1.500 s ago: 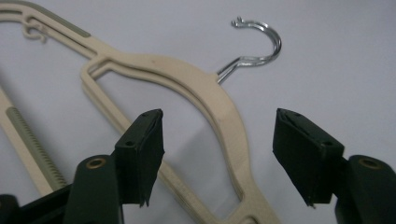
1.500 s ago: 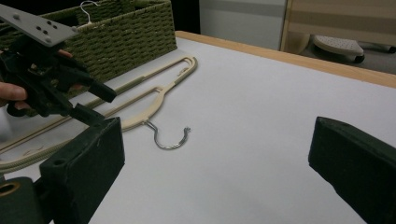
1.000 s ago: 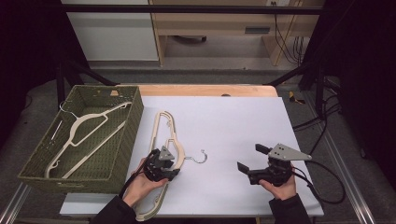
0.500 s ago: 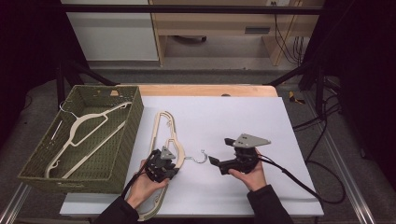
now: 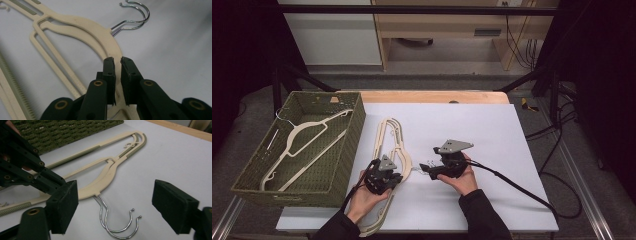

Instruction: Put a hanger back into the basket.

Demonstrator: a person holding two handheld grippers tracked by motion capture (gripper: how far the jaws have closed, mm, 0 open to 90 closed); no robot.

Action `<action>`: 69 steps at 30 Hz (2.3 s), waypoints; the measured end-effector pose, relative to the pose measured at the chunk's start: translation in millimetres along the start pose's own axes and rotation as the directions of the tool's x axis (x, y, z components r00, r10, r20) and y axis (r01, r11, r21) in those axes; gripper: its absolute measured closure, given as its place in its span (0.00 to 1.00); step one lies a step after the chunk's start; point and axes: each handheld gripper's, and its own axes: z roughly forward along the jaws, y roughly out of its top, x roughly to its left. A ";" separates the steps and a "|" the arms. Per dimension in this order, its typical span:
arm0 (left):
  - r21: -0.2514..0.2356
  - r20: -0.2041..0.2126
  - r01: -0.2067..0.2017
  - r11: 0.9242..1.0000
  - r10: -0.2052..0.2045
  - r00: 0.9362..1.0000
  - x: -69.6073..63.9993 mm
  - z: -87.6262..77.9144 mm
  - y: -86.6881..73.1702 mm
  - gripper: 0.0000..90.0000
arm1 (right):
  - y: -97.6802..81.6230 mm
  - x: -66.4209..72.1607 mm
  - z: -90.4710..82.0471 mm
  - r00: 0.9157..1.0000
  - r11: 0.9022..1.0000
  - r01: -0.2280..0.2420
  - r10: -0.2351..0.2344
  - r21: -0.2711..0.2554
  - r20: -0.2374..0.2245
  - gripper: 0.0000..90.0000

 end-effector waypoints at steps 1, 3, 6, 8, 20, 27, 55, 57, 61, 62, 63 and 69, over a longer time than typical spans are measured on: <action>-0.007 -0.006 -0.005 1.000 0.005 1.000 0.5 -0.7 -0.1 0.85 | -1.0 -1.1 2.4 1.000 1.000 0.008 -0.008 0.005 -0.002 0.31; -0.027 -0.010 -0.007 1.000 0.007 1.000 1.9 -3.2 -0.3 0.76 | -3.4 -3.1 9.3 1.000 1.000 0.017 -0.017 0.019 -0.003 0.38; -0.057 -0.011 -0.012 0.998 0.011 1.000 3.8 -7.4 -1.0 0.63 | -6.8 -4.6 22.0 0.999 0.998 0.033 -0.032 0.057 -0.011 0.48; -0.079 -0.014 -0.011 0.997 0.010 1.000 3.8 -8.7 -2.6 0.54 | -8.1 -5.0 29.9 0.999 0.996 0.045 -0.044 0.075 -0.015 0.55; -0.162 0.050 0.001 0.987 0.008 0.999 10.0 -25.9 -15.4 0.18 | -15.4 -6.0 55.7 0.992 0.985 0.087 -0.072 0.149 -0.101 0.83; -0.160 0.085 0.021 0.987 -0.007 0.996 7.7 -27.9 -15.1 0.13 | -17.7 -8.9 57.6 0.981 0.977 0.146 -0.123 0.155 -0.153 0.95; -0.063 0.014 -0.070 0.996 0.071 0.997 1.3 -5.0 7.5 0.20 | 20.4 3.0 20.2 0.966 0.970 0.165 -0.122 0.180 -0.229 1.00; -0.034 0.006 -0.089 0.995 0.089 0.996 -0.5 1.2 11.7 0.27 | 23.4 5.7 18.0 0.966 0.970 0.162 -0.120 0.179 -0.228 1.00; 0.036 -0.012 -0.116 0.993 0.116 0.993 -2.6 13.1 17.2 0.45 | 29.3 8.3 12.5 0.966 0.966 0.176 -0.133 0.191 -0.222 1.00; 0.041 -0.017 -0.112 0.993 0.113 0.993 -2.9 15.1 17.3 0.53 | 30.4 9.5 11.7 0.968 0.966 0.170 -0.127 0.195 -0.218 1.00; 0.052 -0.016 -0.103 0.993 0.104 0.994 -3.5 16.2 17.3 0.57 | 31.2 10.3 10.7 0.968 0.965 0.172 -0.129 0.196 -0.215 1.00; 0.058 -0.011 -0.118 0.991 0.119 0.993 -12.7 12.0 18.7 0.83 | 32.5 13.1 8.5 0.969 0.966 0.175 -0.134 0.192 -0.205 1.00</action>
